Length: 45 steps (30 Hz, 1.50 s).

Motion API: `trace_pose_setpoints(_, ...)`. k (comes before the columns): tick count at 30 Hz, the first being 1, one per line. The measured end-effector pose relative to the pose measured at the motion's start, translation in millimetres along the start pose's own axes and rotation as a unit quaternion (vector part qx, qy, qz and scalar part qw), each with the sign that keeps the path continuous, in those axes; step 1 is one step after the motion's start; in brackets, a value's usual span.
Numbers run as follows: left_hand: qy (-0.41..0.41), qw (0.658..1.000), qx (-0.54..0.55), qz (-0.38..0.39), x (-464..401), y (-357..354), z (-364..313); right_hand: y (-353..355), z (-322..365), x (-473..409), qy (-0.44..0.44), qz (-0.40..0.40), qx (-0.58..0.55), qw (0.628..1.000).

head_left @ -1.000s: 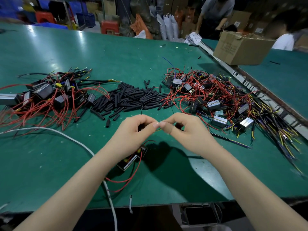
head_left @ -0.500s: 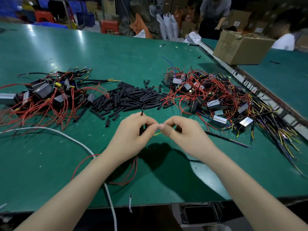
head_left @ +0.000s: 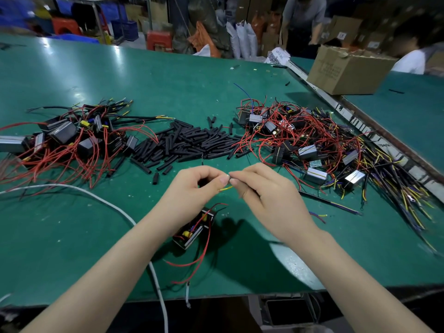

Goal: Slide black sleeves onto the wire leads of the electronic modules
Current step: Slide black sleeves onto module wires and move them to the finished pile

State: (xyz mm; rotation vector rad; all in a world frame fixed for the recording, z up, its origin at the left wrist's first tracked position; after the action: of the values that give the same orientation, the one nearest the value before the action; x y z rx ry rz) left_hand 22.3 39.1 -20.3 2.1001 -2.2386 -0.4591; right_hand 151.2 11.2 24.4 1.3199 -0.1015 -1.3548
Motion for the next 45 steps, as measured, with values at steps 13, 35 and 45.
trace_pose_setpoints(13,-0.427,0.849,-0.308,-0.035,33,-4,-57,-18,-22,-3,-0.084,0.211,-0.162,0.96)
trace_pose_setpoints(35,-0.279,0.953,-0.121,-0.003,19,-5,-43,-47,-31,23,-0.37,0.292,-0.565,0.677)
trace_pose_setpoints(45,-0.458,0.829,-0.306,-0.094,35,0,-64,-48,-19,24,-0.374,0.272,-0.606,0.647)
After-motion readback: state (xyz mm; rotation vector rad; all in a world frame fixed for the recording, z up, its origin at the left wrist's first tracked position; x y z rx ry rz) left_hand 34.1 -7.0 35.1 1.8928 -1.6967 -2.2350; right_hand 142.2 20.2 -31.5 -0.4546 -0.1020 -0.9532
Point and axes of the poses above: each hand's wrist, its own x-axis away from the middle knuckle, its own y-axis out of the back of the hand, z = x × y, the point moved 8 cm from there along -x, towards the middle knuckle, and after that the axes turned 4 degrees about -z, right-handed, at the moved point
